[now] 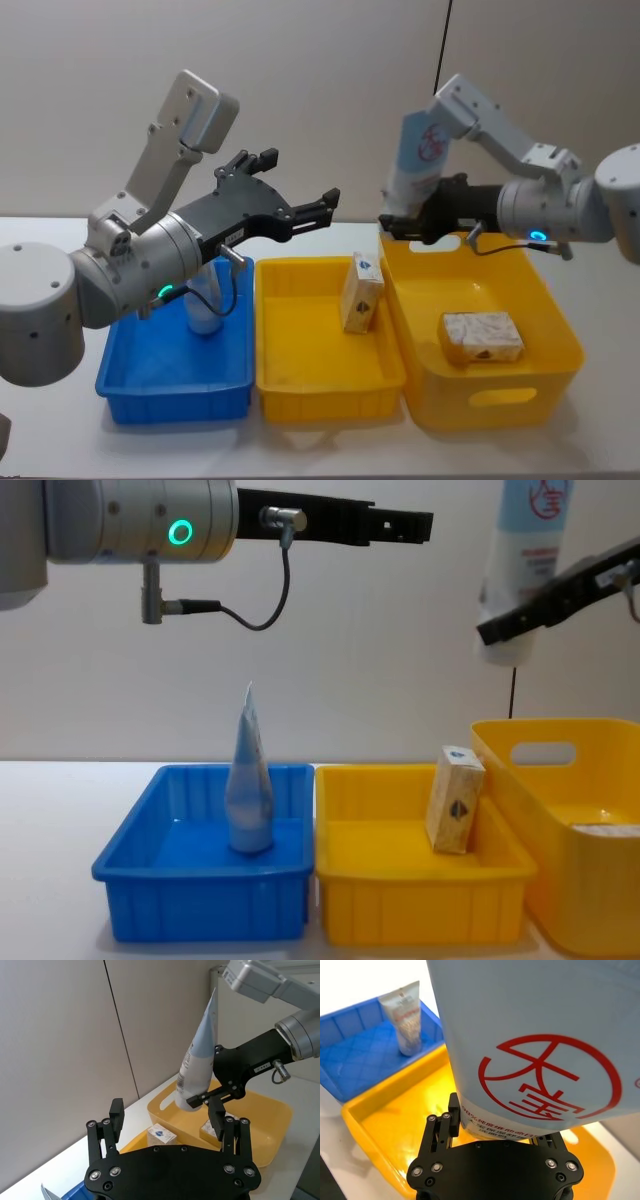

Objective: Bimanual collaborative sorting of washing and personal care products

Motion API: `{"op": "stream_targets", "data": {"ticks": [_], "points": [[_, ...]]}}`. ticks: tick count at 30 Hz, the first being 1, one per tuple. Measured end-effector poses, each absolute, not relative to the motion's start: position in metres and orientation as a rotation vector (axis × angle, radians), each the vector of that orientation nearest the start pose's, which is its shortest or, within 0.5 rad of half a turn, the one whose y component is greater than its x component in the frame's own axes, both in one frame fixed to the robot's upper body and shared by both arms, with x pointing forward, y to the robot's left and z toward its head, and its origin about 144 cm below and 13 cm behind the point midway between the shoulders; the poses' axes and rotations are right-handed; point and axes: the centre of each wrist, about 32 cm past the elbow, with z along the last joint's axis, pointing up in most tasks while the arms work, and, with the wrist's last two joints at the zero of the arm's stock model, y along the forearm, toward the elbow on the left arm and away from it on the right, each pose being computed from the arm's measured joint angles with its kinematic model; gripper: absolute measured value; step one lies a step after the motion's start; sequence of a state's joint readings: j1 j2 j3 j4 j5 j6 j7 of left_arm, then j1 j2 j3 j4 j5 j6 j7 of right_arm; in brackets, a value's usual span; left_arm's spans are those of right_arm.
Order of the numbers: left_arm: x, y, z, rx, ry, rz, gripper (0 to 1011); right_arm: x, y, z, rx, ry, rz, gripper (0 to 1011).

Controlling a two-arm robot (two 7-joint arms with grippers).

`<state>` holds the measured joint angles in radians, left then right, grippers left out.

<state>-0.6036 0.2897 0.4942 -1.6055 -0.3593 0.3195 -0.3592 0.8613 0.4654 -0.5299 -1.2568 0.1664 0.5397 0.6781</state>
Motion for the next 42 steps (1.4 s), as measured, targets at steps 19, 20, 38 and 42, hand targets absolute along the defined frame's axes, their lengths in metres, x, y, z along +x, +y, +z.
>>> {"op": "stream_targets", "data": {"ticks": [19,20,38,42], "points": [[0.552,0.16,1.339,0.032,-0.211,0.744,1001,0.668,-0.284,1.366,-0.7,0.147,-0.792,616],[0.552,0.16,1.339,0.032,-0.211,0.744,1002,0.671,-0.285,1.365,-0.713,0.169,-0.791,616],[0.552,0.16,1.339,0.032,-0.211,0.744,1001,0.677,-0.31,1.371,-0.834,0.274,-0.829,616],[0.552,0.16,1.339,0.032,-0.211,0.743,1001,0.675,-0.313,1.373,-0.847,0.274,-0.833,616]]}}
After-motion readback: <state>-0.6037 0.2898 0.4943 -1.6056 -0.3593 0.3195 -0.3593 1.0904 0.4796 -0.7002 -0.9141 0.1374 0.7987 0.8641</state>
